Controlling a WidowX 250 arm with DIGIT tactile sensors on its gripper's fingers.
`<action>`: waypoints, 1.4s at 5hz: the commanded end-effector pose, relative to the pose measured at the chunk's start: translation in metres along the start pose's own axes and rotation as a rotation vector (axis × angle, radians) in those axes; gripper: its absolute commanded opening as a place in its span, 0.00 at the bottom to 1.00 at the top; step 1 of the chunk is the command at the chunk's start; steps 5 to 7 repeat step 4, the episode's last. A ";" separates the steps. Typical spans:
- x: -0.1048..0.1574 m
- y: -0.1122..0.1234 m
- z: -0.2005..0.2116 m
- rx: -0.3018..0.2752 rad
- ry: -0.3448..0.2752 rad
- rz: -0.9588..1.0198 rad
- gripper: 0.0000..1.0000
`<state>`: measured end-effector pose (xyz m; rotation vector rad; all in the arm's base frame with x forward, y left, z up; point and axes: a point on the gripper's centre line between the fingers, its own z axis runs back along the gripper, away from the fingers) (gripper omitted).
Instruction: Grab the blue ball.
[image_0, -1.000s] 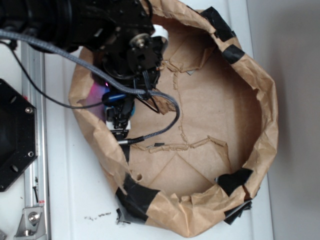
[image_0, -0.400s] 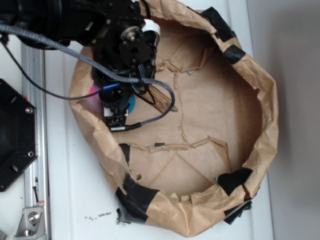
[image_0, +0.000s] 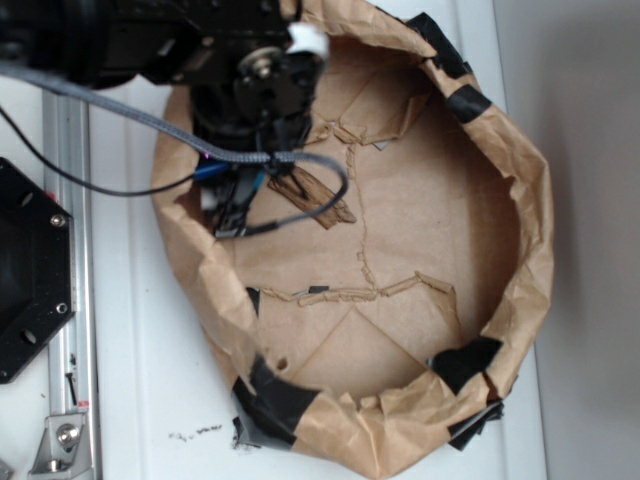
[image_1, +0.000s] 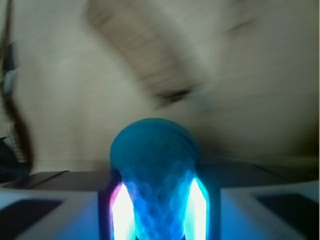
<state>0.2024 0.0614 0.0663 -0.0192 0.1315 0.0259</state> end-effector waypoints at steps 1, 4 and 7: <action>0.015 -0.023 0.125 0.095 -0.323 0.264 0.00; 0.023 -0.042 0.117 0.092 -0.357 0.330 0.00; 0.023 -0.042 0.117 0.092 -0.357 0.330 0.00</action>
